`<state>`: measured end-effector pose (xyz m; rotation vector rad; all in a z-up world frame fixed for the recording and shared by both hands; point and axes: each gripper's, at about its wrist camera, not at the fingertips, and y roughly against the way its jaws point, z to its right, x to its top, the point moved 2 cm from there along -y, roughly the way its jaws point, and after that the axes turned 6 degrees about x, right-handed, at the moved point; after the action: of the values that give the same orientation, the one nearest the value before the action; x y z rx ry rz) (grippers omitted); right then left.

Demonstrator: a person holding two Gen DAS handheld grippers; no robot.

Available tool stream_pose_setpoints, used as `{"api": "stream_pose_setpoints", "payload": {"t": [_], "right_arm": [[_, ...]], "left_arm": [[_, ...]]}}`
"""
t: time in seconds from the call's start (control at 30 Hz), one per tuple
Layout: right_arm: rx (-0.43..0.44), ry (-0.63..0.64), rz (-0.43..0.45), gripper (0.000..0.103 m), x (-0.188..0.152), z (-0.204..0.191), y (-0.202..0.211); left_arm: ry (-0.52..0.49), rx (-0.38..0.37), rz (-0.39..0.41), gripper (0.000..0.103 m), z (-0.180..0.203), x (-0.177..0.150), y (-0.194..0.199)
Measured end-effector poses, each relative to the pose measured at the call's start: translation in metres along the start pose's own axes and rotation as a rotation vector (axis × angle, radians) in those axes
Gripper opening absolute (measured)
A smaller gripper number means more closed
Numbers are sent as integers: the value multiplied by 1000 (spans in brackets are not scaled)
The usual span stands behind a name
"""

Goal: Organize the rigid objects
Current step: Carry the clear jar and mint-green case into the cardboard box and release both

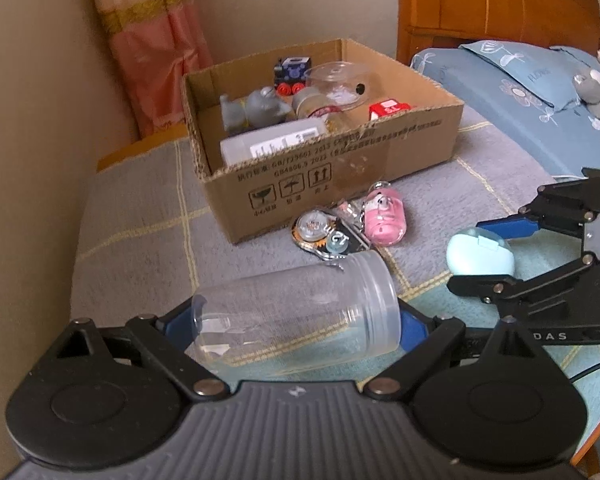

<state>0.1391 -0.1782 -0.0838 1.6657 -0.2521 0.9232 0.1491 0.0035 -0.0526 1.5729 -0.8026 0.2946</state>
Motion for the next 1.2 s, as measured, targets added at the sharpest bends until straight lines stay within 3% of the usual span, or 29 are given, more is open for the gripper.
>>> {"api": "stream_pose_setpoints", "payload": {"t": [0.37,0.8,1.2], "right_arm": [[18,27,-15,59,16,8,24],[-20,-3,89,59,81,44,52],[-55,-55,72,59,128,75,-1]], "left_arm": [[-61,-10,78,94,-8,32,26],[-114,-7,135,94,-30,104,13],[-79,15,140,94,-46,169,-34]]}}
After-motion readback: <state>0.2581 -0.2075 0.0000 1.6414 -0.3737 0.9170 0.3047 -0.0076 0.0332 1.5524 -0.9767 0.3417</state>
